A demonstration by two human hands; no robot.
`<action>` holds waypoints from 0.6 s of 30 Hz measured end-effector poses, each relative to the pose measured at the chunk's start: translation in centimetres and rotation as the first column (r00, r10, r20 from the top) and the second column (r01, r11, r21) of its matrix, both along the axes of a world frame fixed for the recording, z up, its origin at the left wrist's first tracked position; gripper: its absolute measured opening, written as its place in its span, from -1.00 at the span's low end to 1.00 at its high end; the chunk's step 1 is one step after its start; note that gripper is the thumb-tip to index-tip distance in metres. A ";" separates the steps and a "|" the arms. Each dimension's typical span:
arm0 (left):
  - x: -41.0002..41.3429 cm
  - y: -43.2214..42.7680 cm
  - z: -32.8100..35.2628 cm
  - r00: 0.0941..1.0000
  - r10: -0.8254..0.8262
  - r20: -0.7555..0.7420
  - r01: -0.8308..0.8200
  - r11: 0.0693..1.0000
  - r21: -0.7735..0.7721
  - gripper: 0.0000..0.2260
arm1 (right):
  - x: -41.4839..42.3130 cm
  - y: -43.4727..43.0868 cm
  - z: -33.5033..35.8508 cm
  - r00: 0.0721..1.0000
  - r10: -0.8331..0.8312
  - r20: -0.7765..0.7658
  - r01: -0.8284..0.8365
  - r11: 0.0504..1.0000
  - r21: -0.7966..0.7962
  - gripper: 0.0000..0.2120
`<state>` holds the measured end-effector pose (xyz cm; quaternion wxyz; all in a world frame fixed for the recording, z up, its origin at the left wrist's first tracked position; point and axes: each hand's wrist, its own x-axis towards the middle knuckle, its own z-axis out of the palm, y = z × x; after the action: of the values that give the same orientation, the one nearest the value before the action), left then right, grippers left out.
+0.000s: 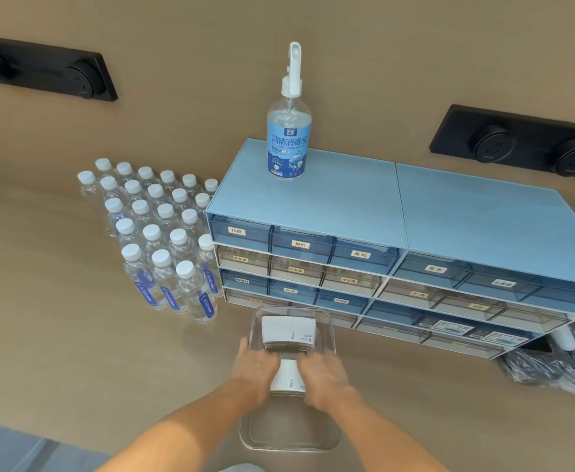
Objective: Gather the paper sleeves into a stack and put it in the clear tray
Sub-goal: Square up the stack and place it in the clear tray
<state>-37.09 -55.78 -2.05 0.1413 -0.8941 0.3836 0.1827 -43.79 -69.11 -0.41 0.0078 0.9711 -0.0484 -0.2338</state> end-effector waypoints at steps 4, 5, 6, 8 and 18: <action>-0.1 -0.4 -0.1 0.999 -0.016 0.029 0.014 0.998 0.054 -0.67 | 0.1 0.2 -0.5 0.999 0.034 0.004 -0.034 0.999 -0.033 -0.61; -0.1 -0.4 -0.1 0.999 -0.018 0.032 0.016 0.998 0.056 -0.67 | 0.2 0.2 -0.5 0.999 0.038 0.005 -0.038 0.999 -0.036 -0.61; -0.1 -0.5 -0.1 0.999 -0.019 0.035 0.017 0.998 0.060 -0.67 | 0.2 0.2 -0.6 0.999 0.041 0.009 -0.040 0.998 -0.039 -0.61; -0.2 -0.4 -0.1 0.999 -0.020 0.045 0.016 0.998 0.067 -0.66 | 0.2 0.3 -0.7 0.999 0.042 0.018 -0.042 0.998 -0.043 -0.61; -0.2 -0.1 -0.2 0.995 -0.082 0.061 0.078 0.994 0.070 -0.60 | -0.3 0.3 -1.4 0.995 0.087 0.045 -0.084 0.994 -0.072 -0.46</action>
<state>-37.26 -55.91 -2.23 0.1907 -0.8781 0.4083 0.1611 -44.06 -68.80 -1.81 0.0508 0.9767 -0.0151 -0.2080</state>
